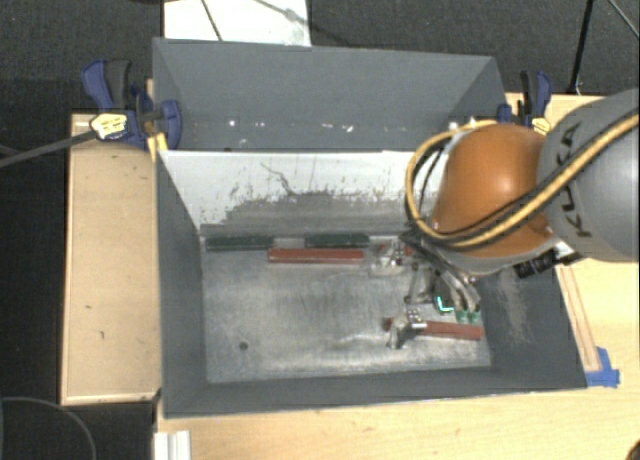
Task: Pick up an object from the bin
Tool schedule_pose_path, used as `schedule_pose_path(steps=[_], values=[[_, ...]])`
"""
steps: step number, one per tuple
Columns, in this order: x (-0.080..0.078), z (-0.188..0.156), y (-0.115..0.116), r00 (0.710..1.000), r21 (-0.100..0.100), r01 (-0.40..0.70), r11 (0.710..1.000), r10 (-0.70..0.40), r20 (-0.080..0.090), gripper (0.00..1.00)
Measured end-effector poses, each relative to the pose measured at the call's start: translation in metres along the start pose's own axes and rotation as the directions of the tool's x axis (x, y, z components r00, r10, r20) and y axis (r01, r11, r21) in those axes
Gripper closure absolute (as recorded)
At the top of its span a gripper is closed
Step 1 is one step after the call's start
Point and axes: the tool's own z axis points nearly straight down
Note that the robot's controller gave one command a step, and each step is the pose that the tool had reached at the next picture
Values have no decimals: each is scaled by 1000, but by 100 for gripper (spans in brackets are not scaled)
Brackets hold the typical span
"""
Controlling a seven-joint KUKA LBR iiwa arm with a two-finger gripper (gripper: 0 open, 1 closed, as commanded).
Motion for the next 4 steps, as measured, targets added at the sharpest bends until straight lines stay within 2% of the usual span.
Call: schedule_pose_path(steps=[1, 2, 3, 4], values=[[-2, -3, 0, 1000, 0, -2, 1000, 2, 7, 0], [-12, 89, -54, 932, -3, 361, 932, -361, 10, 100], [-12, 89, -54, 933, -3, 360, 933, -360, 10, 100], [-4, 54, -57, 937, 0, 349, 937, -349, 5, 100]])
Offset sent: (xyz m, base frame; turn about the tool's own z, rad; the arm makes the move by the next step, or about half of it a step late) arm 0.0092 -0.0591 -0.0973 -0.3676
